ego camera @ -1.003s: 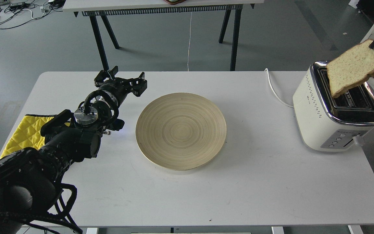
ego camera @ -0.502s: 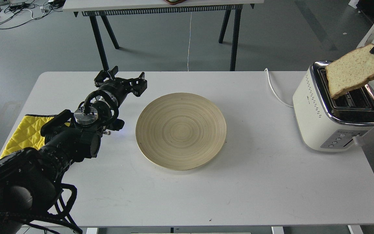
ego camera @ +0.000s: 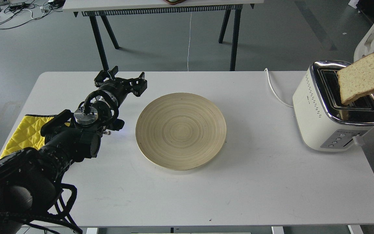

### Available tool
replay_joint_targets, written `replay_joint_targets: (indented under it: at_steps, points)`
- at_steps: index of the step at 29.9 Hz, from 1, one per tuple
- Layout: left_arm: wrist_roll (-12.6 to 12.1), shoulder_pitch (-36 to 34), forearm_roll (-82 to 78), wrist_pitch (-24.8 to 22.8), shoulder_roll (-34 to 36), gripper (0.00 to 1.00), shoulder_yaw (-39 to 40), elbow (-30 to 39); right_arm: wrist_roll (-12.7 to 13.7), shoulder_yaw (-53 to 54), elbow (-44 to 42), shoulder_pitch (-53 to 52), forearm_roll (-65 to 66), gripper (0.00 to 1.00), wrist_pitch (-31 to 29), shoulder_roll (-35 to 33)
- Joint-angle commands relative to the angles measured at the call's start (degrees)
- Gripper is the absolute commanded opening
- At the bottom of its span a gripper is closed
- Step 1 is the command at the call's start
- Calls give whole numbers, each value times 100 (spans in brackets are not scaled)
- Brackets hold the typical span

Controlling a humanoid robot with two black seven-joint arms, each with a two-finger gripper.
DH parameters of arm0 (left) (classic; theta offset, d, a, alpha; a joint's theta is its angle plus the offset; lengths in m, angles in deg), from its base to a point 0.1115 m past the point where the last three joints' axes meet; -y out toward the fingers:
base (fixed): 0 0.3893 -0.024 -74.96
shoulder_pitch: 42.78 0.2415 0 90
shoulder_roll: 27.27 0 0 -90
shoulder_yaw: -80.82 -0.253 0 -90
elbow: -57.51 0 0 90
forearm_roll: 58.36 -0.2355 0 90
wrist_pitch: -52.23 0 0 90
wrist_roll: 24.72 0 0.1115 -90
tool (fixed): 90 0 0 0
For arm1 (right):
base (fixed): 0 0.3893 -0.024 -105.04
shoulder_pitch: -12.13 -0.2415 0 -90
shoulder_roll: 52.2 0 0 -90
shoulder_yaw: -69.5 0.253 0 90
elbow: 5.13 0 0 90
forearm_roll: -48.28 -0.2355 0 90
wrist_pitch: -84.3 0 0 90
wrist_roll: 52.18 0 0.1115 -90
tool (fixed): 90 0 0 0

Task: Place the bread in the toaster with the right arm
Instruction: 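Lower the bread slice into the toaster slot with the right gripper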

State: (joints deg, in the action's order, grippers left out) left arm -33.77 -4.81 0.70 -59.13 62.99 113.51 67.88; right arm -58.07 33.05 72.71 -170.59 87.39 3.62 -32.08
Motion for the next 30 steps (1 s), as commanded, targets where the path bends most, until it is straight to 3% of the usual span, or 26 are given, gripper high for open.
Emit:
replay_joint_targets:
  at_steps: [1,20,28,30]
  points:
    - [0,0,0,0,0,100,0,0,0,-3,13,0,0,14,0,-8]
    - [0,0,0,0,0,100,0,0,0,32,-93,254,18,15,17,528]
    - [0,0,0,0,0,100,0,0,-9,59,-356,1009,0,28,403,1082]
    - [0,0,0,0,0,100,0,0,-9,67,-400,1089,-26,37,518,1222]
